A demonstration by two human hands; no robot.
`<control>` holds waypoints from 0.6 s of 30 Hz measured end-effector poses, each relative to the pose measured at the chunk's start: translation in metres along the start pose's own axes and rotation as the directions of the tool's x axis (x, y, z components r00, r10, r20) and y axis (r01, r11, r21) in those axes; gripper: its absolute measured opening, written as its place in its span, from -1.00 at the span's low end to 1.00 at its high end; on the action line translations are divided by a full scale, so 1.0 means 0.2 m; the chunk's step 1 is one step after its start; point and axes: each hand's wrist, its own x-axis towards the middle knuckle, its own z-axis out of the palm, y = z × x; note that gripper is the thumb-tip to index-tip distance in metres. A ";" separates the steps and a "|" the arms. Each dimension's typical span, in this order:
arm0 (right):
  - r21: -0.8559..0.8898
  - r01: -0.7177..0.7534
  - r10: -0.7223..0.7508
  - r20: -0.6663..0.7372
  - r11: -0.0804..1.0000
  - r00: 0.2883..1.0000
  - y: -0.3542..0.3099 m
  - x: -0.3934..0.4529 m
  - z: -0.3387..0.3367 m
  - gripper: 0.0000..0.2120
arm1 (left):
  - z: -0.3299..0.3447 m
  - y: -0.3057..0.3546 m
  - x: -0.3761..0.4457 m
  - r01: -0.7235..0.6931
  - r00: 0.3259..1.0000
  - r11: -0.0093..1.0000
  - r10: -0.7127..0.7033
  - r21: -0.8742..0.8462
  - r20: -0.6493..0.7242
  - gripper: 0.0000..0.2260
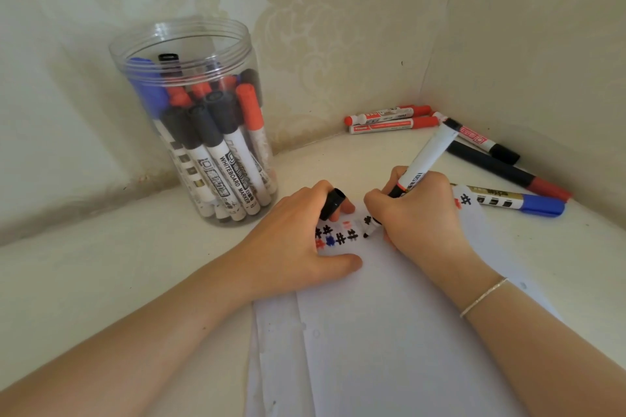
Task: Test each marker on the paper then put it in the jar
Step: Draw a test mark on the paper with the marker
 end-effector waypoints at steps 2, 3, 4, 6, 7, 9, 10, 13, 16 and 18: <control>-0.001 0.004 -0.004 0.013 1.000 1.000 0.00 0.00 0.00 -0.86 | 0.00 0.00 0.00 0.002 1.000 1.000 -0.002 0.004 0.001 -0.53; 0.011 0.000 0.000 0.017 1.000 1.000 0.00 0.00 -0.01 -0.87 | 0.00 -0.01 0.00 0.003 1.000 1.000 -0.003 0.005 0.003 -0.53; 0.030 -0.007 0.007 0.011 1.000 1.000 0.00 0.00 -0.01 -0.88 | 0.00 -0.01 0.00 0.003 1.000 1.000 -0.003 0.004 0.005 -0.52; 0.062 -0.011 0.012 -0.022 0.998 1.000 0.01 0.00 -0.01 -0.86 | 0.00 -0.01 0.00 0.005 1.000 1.000 -0.005 -0.005 0.008 -0.53; 0.059 -0.002 0.004 -0.035 0.998 0.999 0.01 0.00 -0.01 -0.85 | 0.00 -0.01 0.00 0.004 1.000 1.000 -0.004 -0.005 0.006 -0.53; 0.030 0.018 -0.017 -0.044 0.999 0.999 0.01 0.00 0.00 -0.85 | 0.01 -0.01 0.00 0.001 1.000 1.000 -0.001 0.005 0.005 -0.52; 0.010 0.029 -0.029 -0.040 1.000 0.999 0.01 0.00 0.00 -0.84 | 0.00 -0.01 0.00 -0.001 1.000 1.000 0.001 0.009 0.004 -0.52; -0.036 0.055 -0.056 -0.018 0.998 0.998 0.01 -0.01 0.01 -0.81 | 0.00 -0.01 0.00 -0.008 1.000 1.000 0.008 0.010 -0.003 -0.52; -0.027 0.069 -0.069 -0.004 0.997 0.998 0.01 0.00 0.00 -0.80 | 0.00 -0.01 0.00 -0.017 1.000 1.000 0.017 0.016 0.000 -0.53; 0.090 0.037 -0.035 -0.030 0.995 0.999 0.01 0.01 -0.01 -0.82 | 0.00 -0.02 0.00 -0.012 1.000 1.000 0.011 0.017 0.017 -0.55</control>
